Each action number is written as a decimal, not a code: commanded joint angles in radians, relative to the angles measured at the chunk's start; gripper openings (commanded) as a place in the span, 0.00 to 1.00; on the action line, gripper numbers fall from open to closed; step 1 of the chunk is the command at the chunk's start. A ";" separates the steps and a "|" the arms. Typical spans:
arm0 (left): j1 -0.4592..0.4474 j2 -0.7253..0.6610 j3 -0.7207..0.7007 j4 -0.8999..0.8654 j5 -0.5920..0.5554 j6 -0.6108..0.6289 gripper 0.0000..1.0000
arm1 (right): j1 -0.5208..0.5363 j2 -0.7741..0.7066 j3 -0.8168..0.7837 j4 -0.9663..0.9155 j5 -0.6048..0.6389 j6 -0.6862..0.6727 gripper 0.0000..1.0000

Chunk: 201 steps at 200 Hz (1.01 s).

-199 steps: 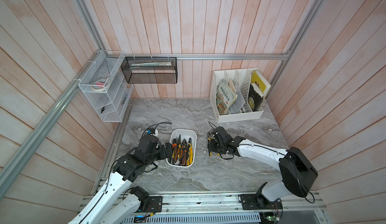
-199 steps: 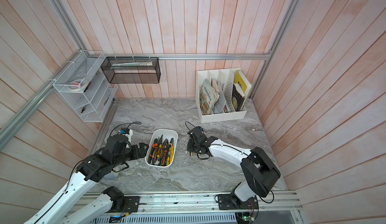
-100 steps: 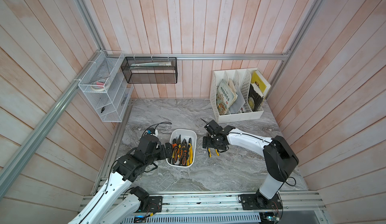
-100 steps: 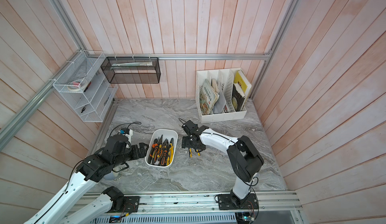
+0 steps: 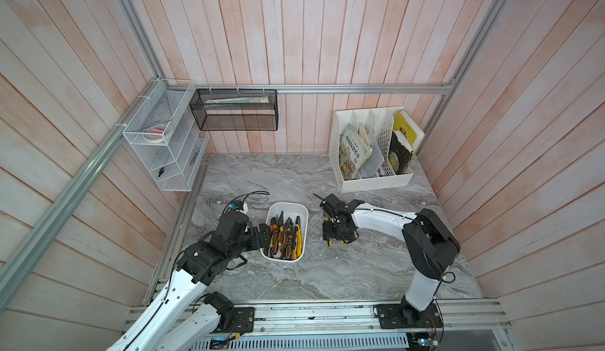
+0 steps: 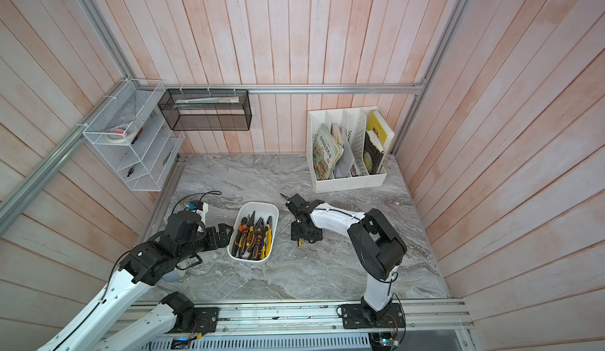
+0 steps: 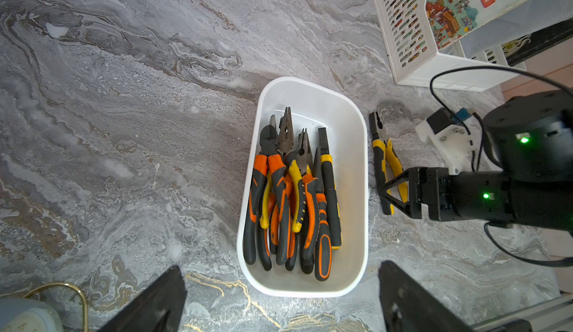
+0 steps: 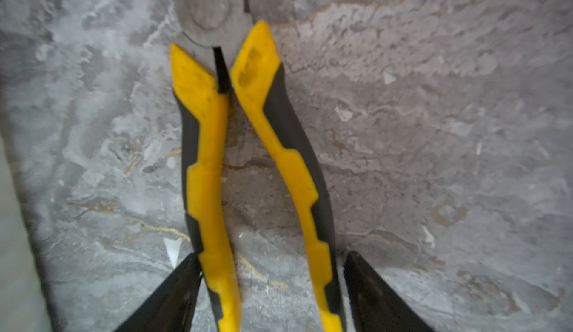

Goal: Take the pliers out of the storage box
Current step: Place the pliers at the center of the board.

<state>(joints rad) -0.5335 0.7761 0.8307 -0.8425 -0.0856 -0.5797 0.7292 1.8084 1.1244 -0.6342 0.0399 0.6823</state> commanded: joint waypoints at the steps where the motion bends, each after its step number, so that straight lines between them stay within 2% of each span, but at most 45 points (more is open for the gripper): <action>1: -0.005 -0.005 -0.007 -0.008 -0.008 -0.002 1.00 | -0.007 -0.022 -0.024 0.017 -0.023 0.015 0.66; 17: -0.005 -0.005 -0.007 -0.008 -0.008 -0.002 1.00 | -0.007 -0.024 -0.028 0.021 -0.028 0.022 0.56; 39: -0.005 -0.005 -0.007 -0.008 -0.008 -0.002 1.00 | -0.004 -0.028 -0.017 0.010 -0.020 0.029 0.54; 45: -0.005 -0.005 -0.007 -0.007 -0.008 -0.002 1.00 | -0.005 -0.030 -0.016 0.006 -0.020 0.031 0.56; 58: -0.005 -0.003 -0.007 -0.007 -0.008 -0.002 1.00 | -0.005 -0.041 -0.007 -0.004 -0.023 0.036 0.69; 67: -0.005 -0.004 -0.007 -0.008 -0.008 -0.002 1.00 | -0.003 -0.055 0.002 -0.012 -0.024 0.041 0.74; 109: -0.005 -0.003 -0.007 -0.008 -0.011 -0.002 1.00 | 0.006 -0.147 0.097 -0.095 -0.006 0.058 0.76; 136: -0.006 -0.002 -0.005 -0.007 -0.011 0.000 1.00 | 0.021 -0.214 0.138 -0.073 -0.075 0.088 0.68; 154: -0.006 -0.003 -0.005 -0.006 -0.011 -0.001 1.00 | 0.051 -0.257 0.126 0.016 -0.152 0.152 0.57; 174: -0.005 -0.008 -0.005 -0.006 -0.013 -0.001 1.00 | 0.105 -0.277 0.110 0.122 -0.205 0.228 0.50; 201: -0.004 -0.016 -0.006 -0.004 -0.010 0.000 1.00 | 0.175 -0.231 0.123 0.184 -0.226 0.298 0.49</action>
<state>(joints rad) -0.5335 0.7750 0.8307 -0.8425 -0.0856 -0.5797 0.8551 1.5349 1.2446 -0.5301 -0.1318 0.8845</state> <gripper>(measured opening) 0.998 0.486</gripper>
